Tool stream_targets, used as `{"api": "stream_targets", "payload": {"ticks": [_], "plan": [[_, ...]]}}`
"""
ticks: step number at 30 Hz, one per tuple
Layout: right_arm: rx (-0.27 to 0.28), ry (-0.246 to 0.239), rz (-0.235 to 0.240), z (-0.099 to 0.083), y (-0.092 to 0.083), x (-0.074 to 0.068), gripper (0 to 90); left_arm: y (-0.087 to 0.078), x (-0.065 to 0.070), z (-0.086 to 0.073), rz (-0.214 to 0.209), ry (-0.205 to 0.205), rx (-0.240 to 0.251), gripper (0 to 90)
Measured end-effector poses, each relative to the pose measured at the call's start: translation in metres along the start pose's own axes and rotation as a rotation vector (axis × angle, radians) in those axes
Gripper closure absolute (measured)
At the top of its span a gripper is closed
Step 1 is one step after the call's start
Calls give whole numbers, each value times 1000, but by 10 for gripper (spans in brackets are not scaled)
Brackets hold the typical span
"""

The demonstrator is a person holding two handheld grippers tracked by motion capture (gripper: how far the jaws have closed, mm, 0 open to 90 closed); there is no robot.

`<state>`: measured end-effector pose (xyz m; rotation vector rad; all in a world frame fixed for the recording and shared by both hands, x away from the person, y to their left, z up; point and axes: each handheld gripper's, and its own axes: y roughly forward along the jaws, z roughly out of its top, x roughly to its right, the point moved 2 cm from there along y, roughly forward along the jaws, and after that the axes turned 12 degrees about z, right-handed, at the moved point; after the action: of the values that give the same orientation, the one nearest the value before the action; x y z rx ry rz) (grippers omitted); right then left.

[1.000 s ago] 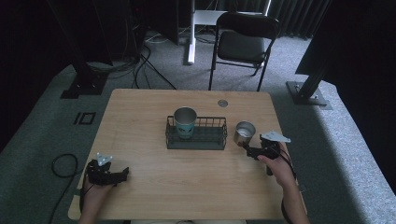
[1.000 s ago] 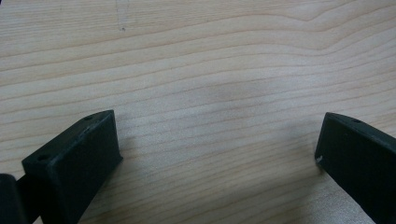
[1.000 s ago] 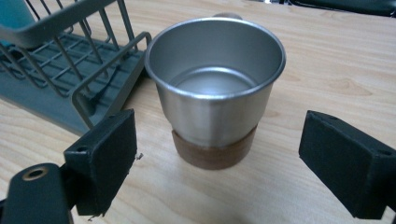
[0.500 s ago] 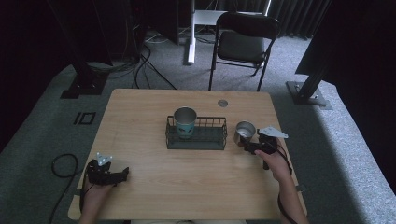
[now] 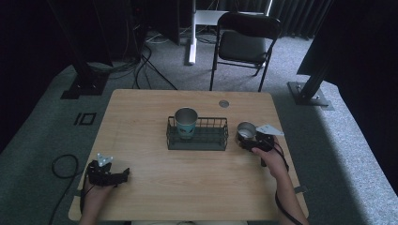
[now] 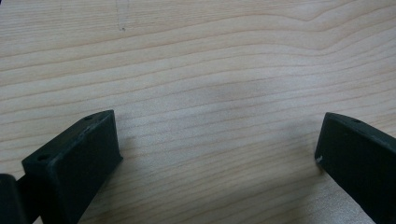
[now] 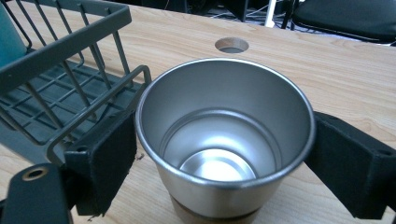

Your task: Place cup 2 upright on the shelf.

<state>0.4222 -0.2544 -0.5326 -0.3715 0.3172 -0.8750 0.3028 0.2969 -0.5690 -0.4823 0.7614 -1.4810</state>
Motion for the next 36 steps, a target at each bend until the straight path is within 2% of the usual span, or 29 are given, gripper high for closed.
{"api": "stream_targets", "payload": {"ticks": [15, 24, 32, 36], "plan": [[10, -11, -25, 0, 12, 1, 111, 0, 0, 0, 0, 0, 0, 4], [15, 3, -31, 1, 11, 1, 127, 0, 0, 0, 0, 0, 0, 4], [-14, -24, -49, 4, 9, 0, 134, 0, 0, 0, 0, 0, 0, 4], [-12, -17, -42, 6, 7, 1, 134, 0, 0, 0, 0, 0, 0, 4]]}}
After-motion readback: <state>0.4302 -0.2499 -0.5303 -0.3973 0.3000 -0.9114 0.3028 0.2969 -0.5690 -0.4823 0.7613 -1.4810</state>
